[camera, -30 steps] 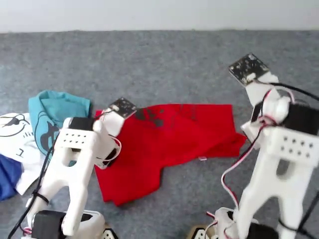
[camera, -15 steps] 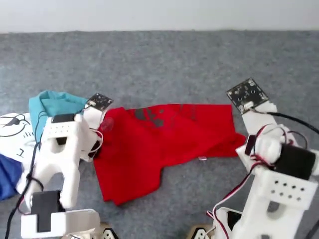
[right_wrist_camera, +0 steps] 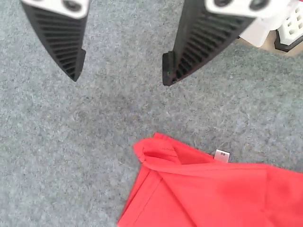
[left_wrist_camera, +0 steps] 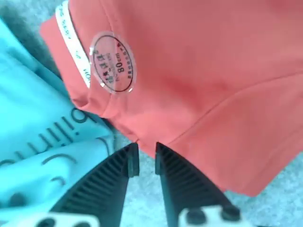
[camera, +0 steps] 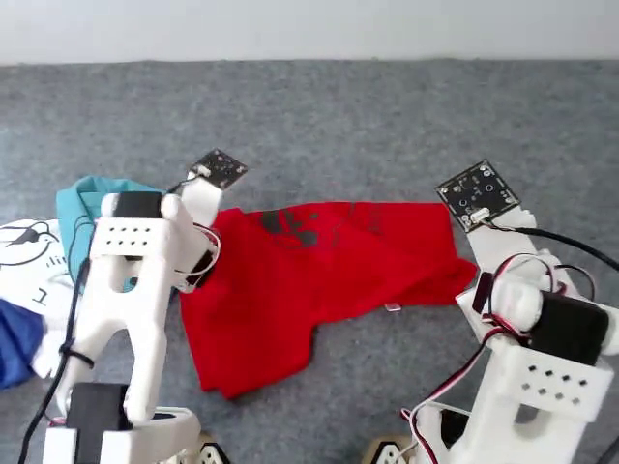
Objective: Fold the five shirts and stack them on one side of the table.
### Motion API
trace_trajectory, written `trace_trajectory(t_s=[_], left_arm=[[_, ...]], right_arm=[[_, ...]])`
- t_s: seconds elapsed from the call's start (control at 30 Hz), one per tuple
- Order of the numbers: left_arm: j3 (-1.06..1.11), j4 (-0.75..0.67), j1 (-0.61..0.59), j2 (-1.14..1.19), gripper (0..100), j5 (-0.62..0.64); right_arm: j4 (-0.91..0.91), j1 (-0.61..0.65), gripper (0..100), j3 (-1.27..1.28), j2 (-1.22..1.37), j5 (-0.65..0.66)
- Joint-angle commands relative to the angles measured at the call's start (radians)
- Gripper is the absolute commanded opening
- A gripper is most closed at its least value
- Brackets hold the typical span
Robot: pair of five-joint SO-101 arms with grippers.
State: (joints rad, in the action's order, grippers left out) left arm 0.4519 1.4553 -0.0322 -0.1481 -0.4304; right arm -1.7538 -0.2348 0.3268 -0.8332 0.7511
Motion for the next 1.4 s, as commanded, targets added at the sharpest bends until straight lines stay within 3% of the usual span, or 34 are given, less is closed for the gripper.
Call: trace_trajectory(t_s=[0.0, 0.23, 0.43, 0.67, 0.93, 1.13, 1.37], left_arm=[[0.019, -0.089, -0.008, 0.063, 8, 0.021], [-0.071, -0.207, -0.118, 0.288, 8, 0.020], [-0.297, -0.069, -0.150, 0.368, 8, 0.020], [-0.412, 0.095, -0.046, 0.367, 3, 0.021], [-0.449, 0.155, -0.015, 0.230, 2, 0.087], [-0.444, 0.123, -0.014, 0.107, 2, 0.110], [-0.443, 0.035, 0.005, 0.209, 2, 0.147]], right_arm=[[-0.038, -0.008, 27.0, -0.003, -0.016, -0.008], [-0.038, -0.008, 27.0, -0.003, -0.016, -0.008], [-0.038, -0.008, 27.0, -0.002, -0.015, -0.008], [-0.007, -0.004, 27.0, 0.012, -0.015, -0.009], [0.214, -0.002, 26.9, 0.161, -0.004, -0.132], [0.377, 0.001, 26.9, 0.181, 0.185, -0.195], [0.611, 0.159, 26.9, 0.180, 0.421, -0.264]])
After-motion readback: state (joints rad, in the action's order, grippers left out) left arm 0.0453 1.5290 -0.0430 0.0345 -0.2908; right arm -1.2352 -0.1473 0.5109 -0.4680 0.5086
